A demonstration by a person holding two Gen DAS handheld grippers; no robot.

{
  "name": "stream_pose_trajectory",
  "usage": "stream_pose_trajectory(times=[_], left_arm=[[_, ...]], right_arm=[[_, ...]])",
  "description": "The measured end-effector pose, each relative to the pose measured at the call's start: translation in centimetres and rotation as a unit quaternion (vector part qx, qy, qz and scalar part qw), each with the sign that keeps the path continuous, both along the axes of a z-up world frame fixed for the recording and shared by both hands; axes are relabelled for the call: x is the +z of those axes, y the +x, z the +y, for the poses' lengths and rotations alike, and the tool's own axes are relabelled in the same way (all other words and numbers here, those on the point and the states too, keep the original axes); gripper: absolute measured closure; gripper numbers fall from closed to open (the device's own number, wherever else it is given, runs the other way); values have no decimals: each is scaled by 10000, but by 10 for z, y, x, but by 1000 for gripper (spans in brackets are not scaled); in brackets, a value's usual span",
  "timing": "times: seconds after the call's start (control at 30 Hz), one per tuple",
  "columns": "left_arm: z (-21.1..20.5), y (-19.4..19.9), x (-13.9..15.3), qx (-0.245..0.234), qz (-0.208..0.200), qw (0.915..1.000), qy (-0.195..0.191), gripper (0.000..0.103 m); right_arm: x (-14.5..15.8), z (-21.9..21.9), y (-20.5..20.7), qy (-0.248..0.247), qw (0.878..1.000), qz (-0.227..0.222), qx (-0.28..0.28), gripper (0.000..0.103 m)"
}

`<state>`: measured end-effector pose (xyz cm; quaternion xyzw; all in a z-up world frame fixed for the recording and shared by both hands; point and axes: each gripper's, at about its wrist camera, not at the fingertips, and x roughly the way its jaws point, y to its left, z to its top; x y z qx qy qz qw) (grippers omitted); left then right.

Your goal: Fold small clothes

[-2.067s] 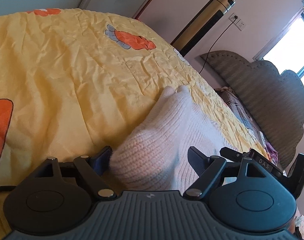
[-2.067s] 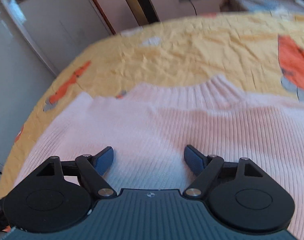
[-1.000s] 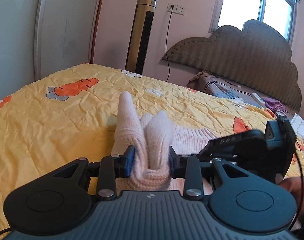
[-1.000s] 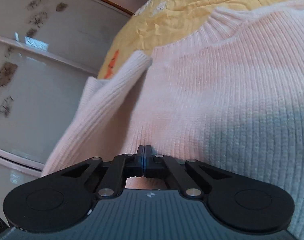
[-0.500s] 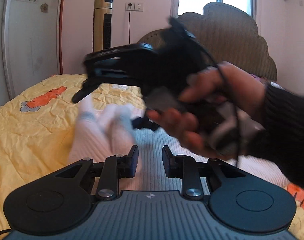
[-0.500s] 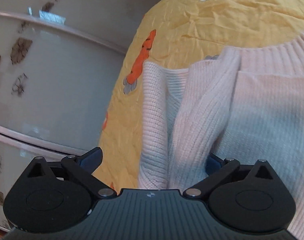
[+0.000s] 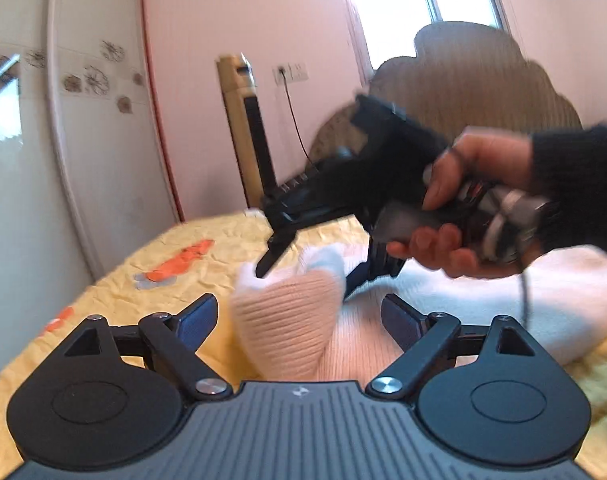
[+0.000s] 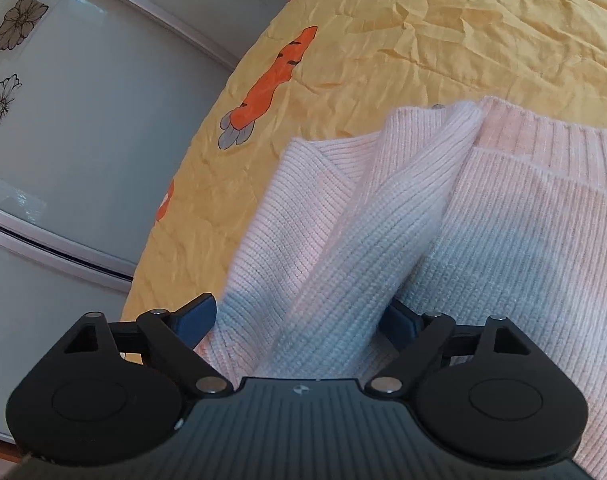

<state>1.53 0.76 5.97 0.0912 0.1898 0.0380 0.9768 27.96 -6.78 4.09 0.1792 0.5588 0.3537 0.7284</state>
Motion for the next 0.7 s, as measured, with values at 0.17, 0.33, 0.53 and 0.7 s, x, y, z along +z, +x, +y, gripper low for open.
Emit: stream_pose_trajectory(times=[0.17,0.33,0.53,0.7], left_arm=[[45,42,-5,1076,688,9747,-1835,14],[66,49,-22,1314,1079,9600,-2225,14],[92,70,-27,1334,1064,9397,-2963,52],[99,71,-27,1474,1013,9310,-3183,74]], right_arm=[[1,12,0,-226,9997,-59,48,11],[-2,10,2,-222,9998,-10,20,9],[-1,16,6,-305,9995,86,-3,4],[1,14,11,-264,9993,222,-125,4]])
